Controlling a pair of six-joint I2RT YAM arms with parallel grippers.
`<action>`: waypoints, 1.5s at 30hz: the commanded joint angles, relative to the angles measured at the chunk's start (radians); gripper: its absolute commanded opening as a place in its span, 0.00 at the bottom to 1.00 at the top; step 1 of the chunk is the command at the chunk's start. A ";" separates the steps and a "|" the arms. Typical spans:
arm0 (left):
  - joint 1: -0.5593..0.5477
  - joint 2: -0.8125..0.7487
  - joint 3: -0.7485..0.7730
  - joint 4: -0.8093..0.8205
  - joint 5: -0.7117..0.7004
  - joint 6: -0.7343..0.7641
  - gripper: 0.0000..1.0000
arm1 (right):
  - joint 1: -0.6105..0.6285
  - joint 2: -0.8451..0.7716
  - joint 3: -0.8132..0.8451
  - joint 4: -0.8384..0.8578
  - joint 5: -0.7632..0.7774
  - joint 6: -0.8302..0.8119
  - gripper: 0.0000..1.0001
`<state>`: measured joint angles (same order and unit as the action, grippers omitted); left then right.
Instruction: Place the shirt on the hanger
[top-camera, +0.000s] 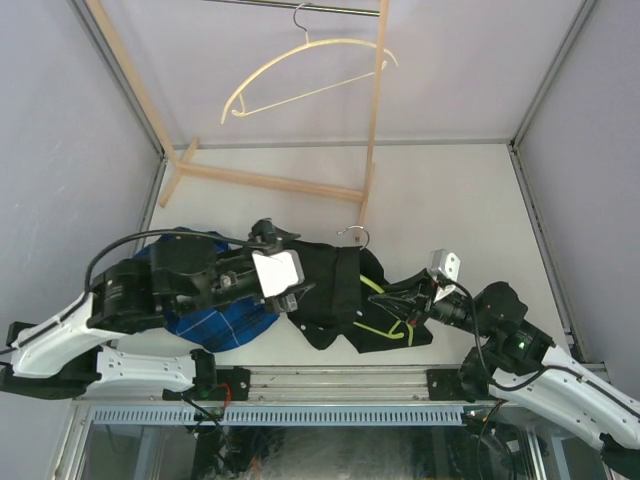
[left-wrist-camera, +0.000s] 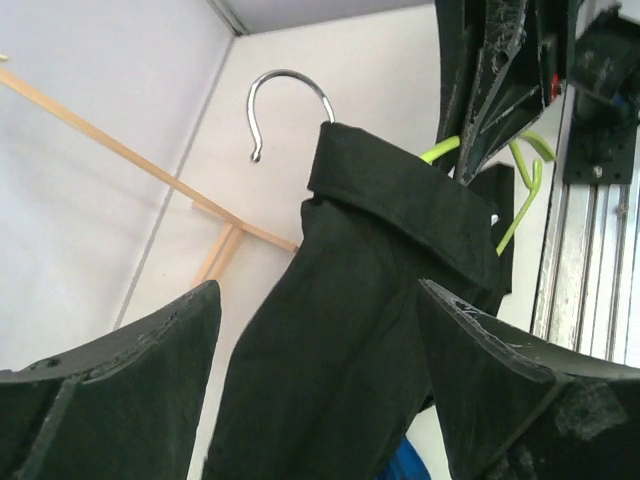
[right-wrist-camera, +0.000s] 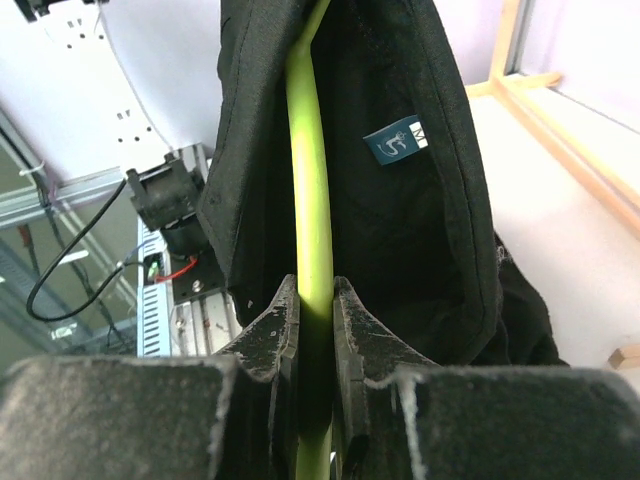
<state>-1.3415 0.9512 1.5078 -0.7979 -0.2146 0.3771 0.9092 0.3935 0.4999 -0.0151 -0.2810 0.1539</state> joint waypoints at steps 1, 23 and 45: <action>-0.002 0.029 0.023 -0.041 0.057 0.024 0.79 | -0.006 0.002 0.041 0.033 -0.075 -0.024 0.00; 0.001 0.085 -0.079 -0.061 0.085 -0.027 0.49 | -0.004 -0.014 0.087 -0.019 -0.155 -0.088 0.00; 0.011 0.017 -0.151 -0.037 0.080 -0.054 0.00 | -0.007 -0.106 0.174 -0.203 0.079 -0.145 0.45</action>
<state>-1.3357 1.0210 1.3773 -0.8928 -0.1078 0.3504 0.9058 0.3283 0.6117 -0.1936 -0.3290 0.0250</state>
